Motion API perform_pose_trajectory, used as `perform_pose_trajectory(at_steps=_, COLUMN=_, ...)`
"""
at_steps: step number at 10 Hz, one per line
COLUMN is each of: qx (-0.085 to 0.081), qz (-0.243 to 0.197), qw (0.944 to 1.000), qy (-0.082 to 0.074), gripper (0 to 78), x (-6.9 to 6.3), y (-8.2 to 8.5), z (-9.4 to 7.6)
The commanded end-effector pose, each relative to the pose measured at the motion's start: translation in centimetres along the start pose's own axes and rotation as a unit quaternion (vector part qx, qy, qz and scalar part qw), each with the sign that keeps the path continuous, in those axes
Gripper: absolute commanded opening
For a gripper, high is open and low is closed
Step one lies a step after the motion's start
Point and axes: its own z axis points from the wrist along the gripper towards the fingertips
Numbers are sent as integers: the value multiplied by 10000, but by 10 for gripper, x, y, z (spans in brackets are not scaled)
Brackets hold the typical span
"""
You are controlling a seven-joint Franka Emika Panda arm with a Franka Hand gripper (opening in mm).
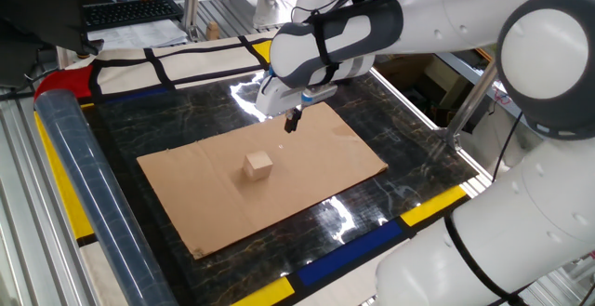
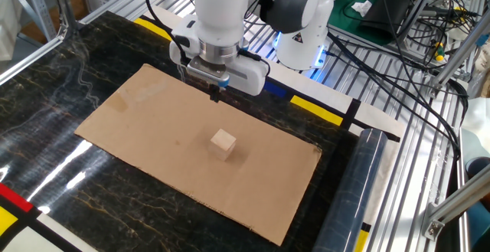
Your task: Grab the block and place it at the designated location
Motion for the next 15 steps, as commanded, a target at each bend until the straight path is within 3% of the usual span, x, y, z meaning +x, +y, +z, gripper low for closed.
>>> perform_pose_trajectory(at_steps=1, qx=69, qz=277, qw=9995, qy=-144, gripper=12, x=28, y=-36, z=1)
perform_pose_trajectory(at_steps=5, qx=7, qz=340, qw=9993, qy=-132, gripper=12, x=38, y=-40, z=21)
perform_pose_trajectory(at_steps=7, qx=-57, qz=378, qw=9993, qy=15, gripper=12, x=40, y=-39, z=25)
perform_pose_trajectory(at_steps=8, qx=-89, qz=421, qw=9988, qy=214, gripper=12, x=41, y=-39, z=24)
perform_pose_trajectory(at_steps=10, qx=-106, qz=553, qw=9977, qy=368, gripper=12, x=42, y=-32, z=19)
perform_pose_trajectory(at_steps=12, qx=-114, qz=659, qw=9970, qy=388, gripper=12, x=45, y=-20, z=11)
perform_pose_trajectory(at_steps=15, qx=-109, qz=564, qw=9978, qy=326, gripper=12, x=46, y=-16, z=7)
